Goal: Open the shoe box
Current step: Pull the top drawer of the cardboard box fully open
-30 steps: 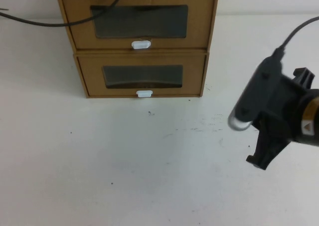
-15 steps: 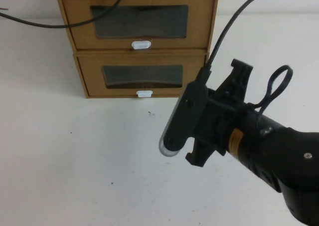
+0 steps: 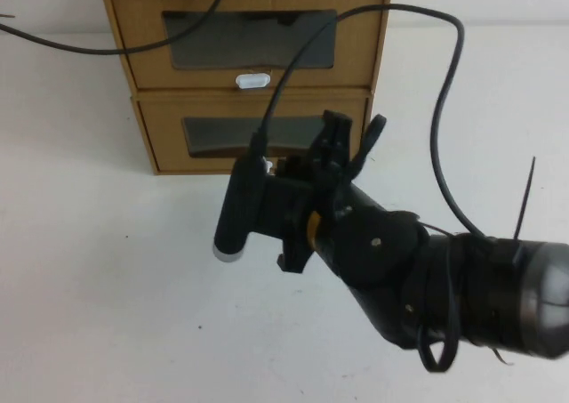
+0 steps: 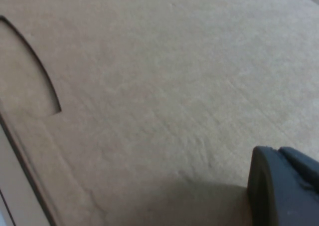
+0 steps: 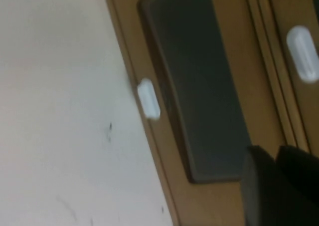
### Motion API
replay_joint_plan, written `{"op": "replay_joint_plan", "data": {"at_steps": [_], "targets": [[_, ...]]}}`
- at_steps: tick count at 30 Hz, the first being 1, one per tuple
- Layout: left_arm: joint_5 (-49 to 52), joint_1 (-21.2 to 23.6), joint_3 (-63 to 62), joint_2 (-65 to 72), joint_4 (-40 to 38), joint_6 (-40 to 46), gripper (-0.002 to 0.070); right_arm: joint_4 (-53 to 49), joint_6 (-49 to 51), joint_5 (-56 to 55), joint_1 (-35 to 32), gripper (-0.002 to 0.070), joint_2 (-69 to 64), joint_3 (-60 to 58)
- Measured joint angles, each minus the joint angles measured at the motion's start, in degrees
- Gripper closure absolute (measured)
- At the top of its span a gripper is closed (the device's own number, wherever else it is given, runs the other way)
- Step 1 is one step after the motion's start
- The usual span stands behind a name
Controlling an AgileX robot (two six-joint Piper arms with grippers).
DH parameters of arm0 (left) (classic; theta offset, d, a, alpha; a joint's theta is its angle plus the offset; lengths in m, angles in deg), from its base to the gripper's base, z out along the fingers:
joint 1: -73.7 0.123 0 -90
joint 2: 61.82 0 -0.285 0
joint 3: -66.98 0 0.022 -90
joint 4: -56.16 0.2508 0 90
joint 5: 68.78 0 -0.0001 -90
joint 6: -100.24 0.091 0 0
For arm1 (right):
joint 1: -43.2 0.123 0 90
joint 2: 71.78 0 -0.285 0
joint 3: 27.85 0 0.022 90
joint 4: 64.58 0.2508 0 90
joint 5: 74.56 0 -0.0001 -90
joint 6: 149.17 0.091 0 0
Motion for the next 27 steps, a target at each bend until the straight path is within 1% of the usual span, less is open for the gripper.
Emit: {"op": "replay_joint_plan", "data": {"at_steps": [3,5,7,9,11,14,16,19,22,24,25,27], "targets": [[0.0,0.0,0.0,0.0,0.0,0.5,0.0679,0.0,1.1,-2.9,-0.5,0.0569,-1.7,3.7],[0.0,0.0,0.0,0.0,0.0,0.7,0.0679,0.0,5.2,-3.7,-0.7,0.0503,-2.3,5.3],[0.0,0.0,0.0,0.0,0.0,0.7,0.0679,0.0,14.2,-3.4,-0.7,0.0452,-2.5,6.6],[0.0,0.0,0.0,0.0,0.0,0.7,0.0679,0.0,25.0,-2.8,-1.5,0.044,-2.0,7.1],[0.0,0.0,0.0,0.0,0.0,0.7,0.0679,0.0,35.3,-4.9,-3.7,0.0455,-0.9,7.1],[0.1,0.0,0.0,0.0,0.0,0.7,0.0679,0.5,52.8,-14.7,-10.7,0.0521,1.0,6.2],[0.1,0.0,0.0,0.0,0.2,0.7,0.0679,-0.1,67.0,-25.0,-17.1,0.0578,1.3,5.7],[0.1,0.0,0.0,0.0,0.2,0.7,0.0679,-1.1,82.5,-38.6,-25.0,0.0635,0.2,4.9],[0.1,0.0,0.0,0.0,0.2,0.7,0.0679,0.3,89.3,-48.2,-28.5,0.0654,-2.4,4.6],[0.1,0.0,0.0,0.0,0.2,0.7,0.0679,3.9,89.7,-54.2,-28.5,0.0659,-4.3,4.3],[0.1,0.0,0.0,0.0,0.2,0.7,0.0679,7.8,87.7,-57.2,-27.9,0.066,-4.9,4.1],[0.1,0.0,0.0,0.0,0.2,0.7,0.0679,15.5,78.9,-63.0,-26.6,0.0661,-5.1,3.6]]}}
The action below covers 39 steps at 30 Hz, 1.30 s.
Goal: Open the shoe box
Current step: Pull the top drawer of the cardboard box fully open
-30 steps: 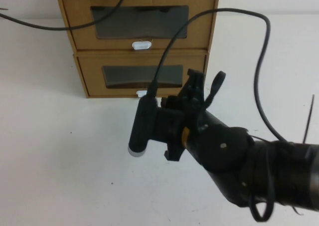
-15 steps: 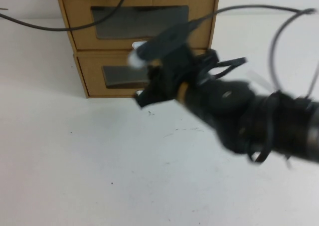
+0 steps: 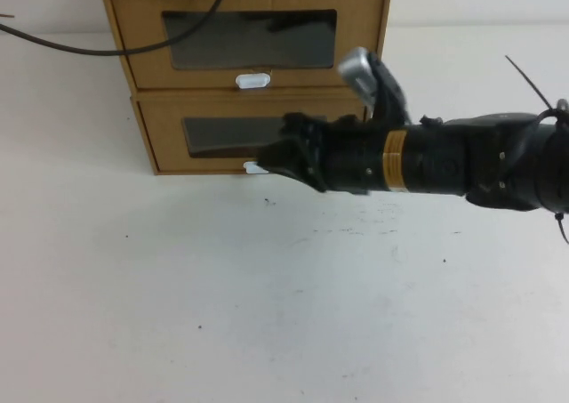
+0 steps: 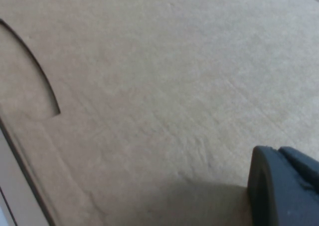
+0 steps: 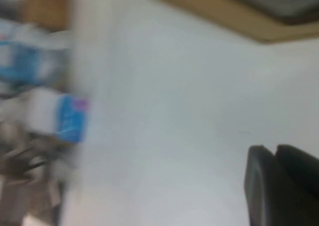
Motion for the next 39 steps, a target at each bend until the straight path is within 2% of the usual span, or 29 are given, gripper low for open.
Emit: {"op": "replay_joint_plan", "data": {"at_steps": [4,7,10,14,17,19,22,27,29,32,36,39], "targets": [[0.0,0.0,0.0,0.0,0.0,0.0,0.0679,16.0,-20.4,-13.3,-0.3,0.0663,1.0,0.0],[0.0,0.0,0.0,0.0,0.1,0.0,0.0679,23.9,-29.2,-25.9,-3.6,0.0665,2.9,0.0],[0.0,0.0,0.0,0.0,0.1,0.0,0.0679,27.0,-32.7,-33.4,-10.1,0.0682,6.3,0.0],[0.0,0.0,0.0,0.0,0.1,0.0,0.0679,24.5,-33.4,-31.6,-18.7,0.0692,12.9,-2.9],[0.0,0.0,0.0,0.0,0.1,0.0,0.0679,24.0,-33.3,-21.2,-21.3,0.0693,20.9,-8.8],[0.0,0.0,0.0,0.0,0.1,0.0,0.0679,25.7,-33.1,-15.2,-21.2,0.0694,25.1,-14.7],[0.0,0.0,0.0,0.0,0.2,0.0,0.0679,31.6,-32.6,-13.6,-21.0,0.0694,26.7,-24.2],[0.0,0.0,0.0,0.0,0.2,0.0,0.0679,39.7,-31.8,-24.8,-19.8,0.0694,18.5,-34.5],[0.0,0.0,0.0,0.0,0.3,0.0,0.0679,40.6,-32.4,-30.3,-18.5,0.0694,14.2,-34.2],[0.0,0.0,0.0,0.0,0.8,0.2,0.0679,40.9,-32.8,-32.9,-15.7,0.0694,7.7,-30.5],[0.1,0.0,-0.2,0.0,2.0,0.2,0.0679,39.2,-32.8,-33.3,-10.8,0.0694,1.9,-23.2],[0.1,-0.1,-0.3,-0.1,2.7,0.2,0.0679,32.9,-32.8,-28.9,-6.6,0.0694,-0.2,-16.5]]}}
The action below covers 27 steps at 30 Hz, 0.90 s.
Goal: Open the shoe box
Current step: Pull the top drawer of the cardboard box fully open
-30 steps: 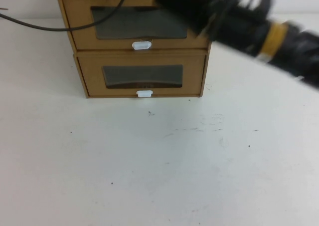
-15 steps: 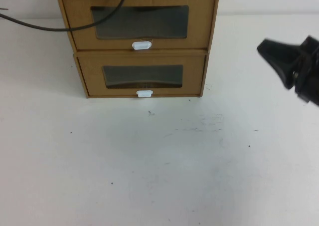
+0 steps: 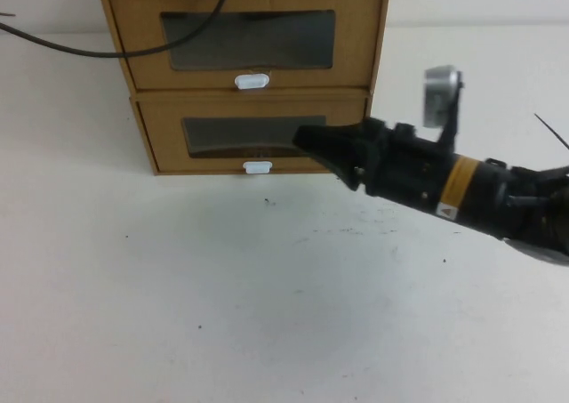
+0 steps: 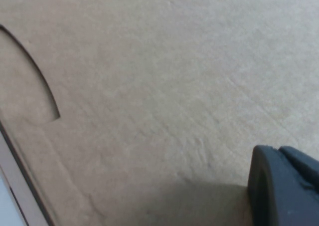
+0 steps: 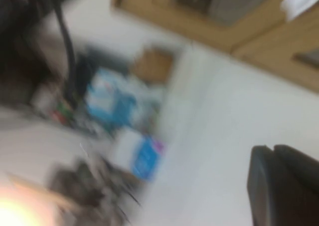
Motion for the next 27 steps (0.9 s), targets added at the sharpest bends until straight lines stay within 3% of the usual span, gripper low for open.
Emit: {"op": "replay_joint_plan", "data": {"at_steps": [6,15,18,23,27], "targets": [[0.1,-0.1,-0.2,0.0,0.5,0.0,0.0679,-13.7,0.0,9.3,4.3,0.0694,-0.5,11.5],[0.1,-0.1,-0.2,0.0,0.6,0.0,0.0679,-11.6,13.6,15.0,4.3,0.0678,-2.6,13.4],[0.1,-0.1,-0.2,0.0,0.7,0.0,0.0679,-7.8,14.5,13.6,4.3,0.0595,-4.4,13.4],[0.1,-0.2,-0.2,0.0,0.8,0.0,0.0679,0.4,14.7,13.3,4.3,0.0386,-7.0,13.8],[0.0,-0.2,-0.2,0.0,0.8,0.0,0.0679,1.6,14.7,13.5,4.4,0.0352,-8.7,16.2]]}}
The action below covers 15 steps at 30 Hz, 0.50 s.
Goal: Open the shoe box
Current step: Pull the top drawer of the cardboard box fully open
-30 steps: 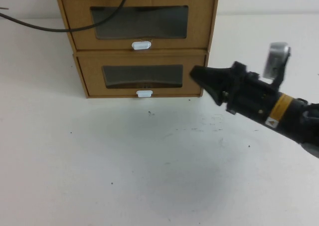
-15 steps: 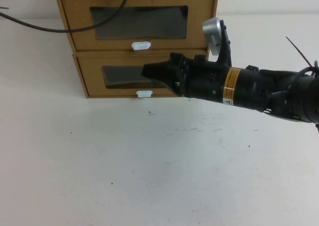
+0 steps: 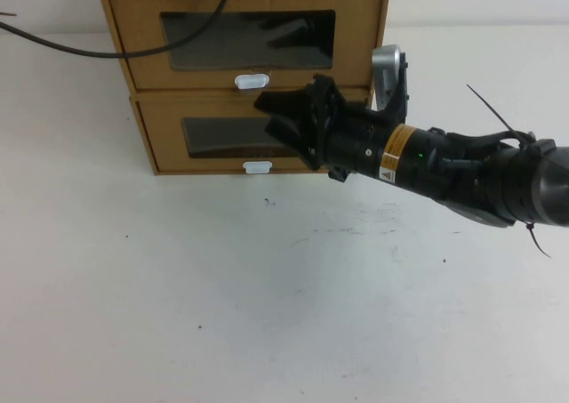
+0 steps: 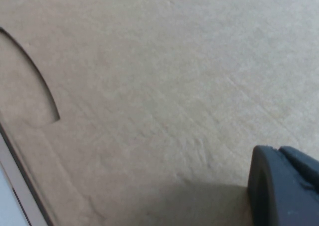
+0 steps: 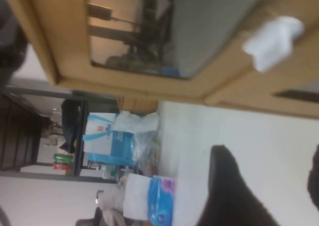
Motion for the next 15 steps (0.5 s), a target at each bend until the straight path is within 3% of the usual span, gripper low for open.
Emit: {"op": "replay_joint_plan", "data": {"at_steps": [15], "targets": [[0.0,0.0,0.0,0.0,0.0,0.0,0.0679,-0.8,0.4,5.1,0.6,0.0374,-4.8,10.7]]}}
